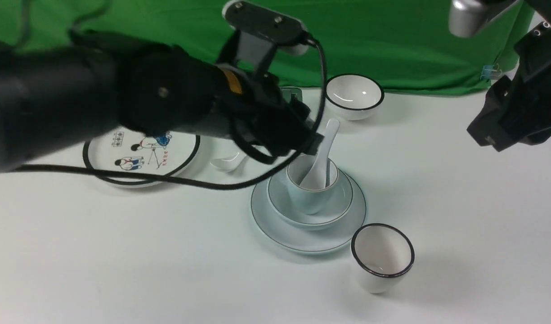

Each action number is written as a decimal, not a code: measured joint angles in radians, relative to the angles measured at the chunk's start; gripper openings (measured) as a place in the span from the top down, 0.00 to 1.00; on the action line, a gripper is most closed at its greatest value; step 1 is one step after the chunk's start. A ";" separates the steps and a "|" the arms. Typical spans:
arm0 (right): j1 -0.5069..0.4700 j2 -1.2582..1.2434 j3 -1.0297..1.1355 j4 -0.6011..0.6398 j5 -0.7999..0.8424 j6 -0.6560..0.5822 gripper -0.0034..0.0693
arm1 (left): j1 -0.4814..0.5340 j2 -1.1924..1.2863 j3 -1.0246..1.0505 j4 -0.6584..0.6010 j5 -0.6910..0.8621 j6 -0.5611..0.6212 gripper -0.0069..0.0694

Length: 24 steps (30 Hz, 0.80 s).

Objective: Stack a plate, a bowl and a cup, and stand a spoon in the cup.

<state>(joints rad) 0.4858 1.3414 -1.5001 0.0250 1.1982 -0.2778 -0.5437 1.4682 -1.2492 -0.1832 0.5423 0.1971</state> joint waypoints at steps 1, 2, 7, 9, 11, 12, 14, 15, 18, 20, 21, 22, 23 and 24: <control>0.000 -0.018 0.012 0.001 -0.013 0.002 0.58 | 0.020 -0.046 0.002 0.011 0.082 -0.006 0.59; 0.000 -0.034 0.029 0.003 -0.024 0.007 0.58 | 0.043 -0.090 0.007 0.020 0.151 -0.009 0.62; 0.000 -0.155 0.165 0.032 -0.092 0.018 0.62 | 0.173 -0.292 0.132 0.035 0.312 -0.014 0.81; 0.000 -0.203 0.231 0.045 -0.143 0.018 0.66 | 0.223 -0.380 0.212 0.035 0.313 -0.016 0.88; 0.000 -0.269 0.309 0.066 -0.212 0.018 0.71 | 0.267 -0.477 0.301 0.035 0.296 -0.016 0.92; 0.000 -0.303 0.340 0.080 -0.243 0.018 0.73 | 0.289 -0.535 0.352 0.035 0.280 -0.016 0.93; 0.000 -0.374 0.417 0.106 -0.332 0.016 0.78 | 0.323 -0.654 0.453 0.035 0.240 -0.016 0.95; 0.000 -0.374 0.424 0.106 -0.342 0.013 0.79 | 0.326 -0.666 0.463 0.035 0.237 -0.016 0.95; 0.000 -0.510 0.558 0.169 -0.554 -0.021 0.85 | 0.358 -0.881 0.620 0.035 0.172 -0.012 0.95; 0.000 -0.568 0.612 0.197 -0.647 -0.037 0.86 | 0.361 -0.951 0.661 0.035 0.159 -0.010 0.95; 0.000 -0.634 0.666 0.216 -0.742 -0.043 0.87 | 0.363 -1.046 0.707 0.036 0.146 -0.010 0.95; 0.000 -0.673 0.695 0.222 -0.792 -0.048 0.87 | 0.364 -1.084 0.729 0.037 0.141 -0.009 0.95; 0.000 -0.681 0.700 0.222 -0.801 -0.048 0.87 | 0.364 -1.103 0.737 0.038 0.141 -0.009 0.95; 0.000 -0.709 0.726 0.225 -0.837 -0.052 0.87 | 0.364 -1.137 0.750 0.038 0.135 -0.009 0.95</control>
<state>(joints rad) 0.4858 0.6326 -0.7738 0.2498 0.3613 -0.3297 -0.1797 0.3308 -0.4988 -0.1452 0.6772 0.1879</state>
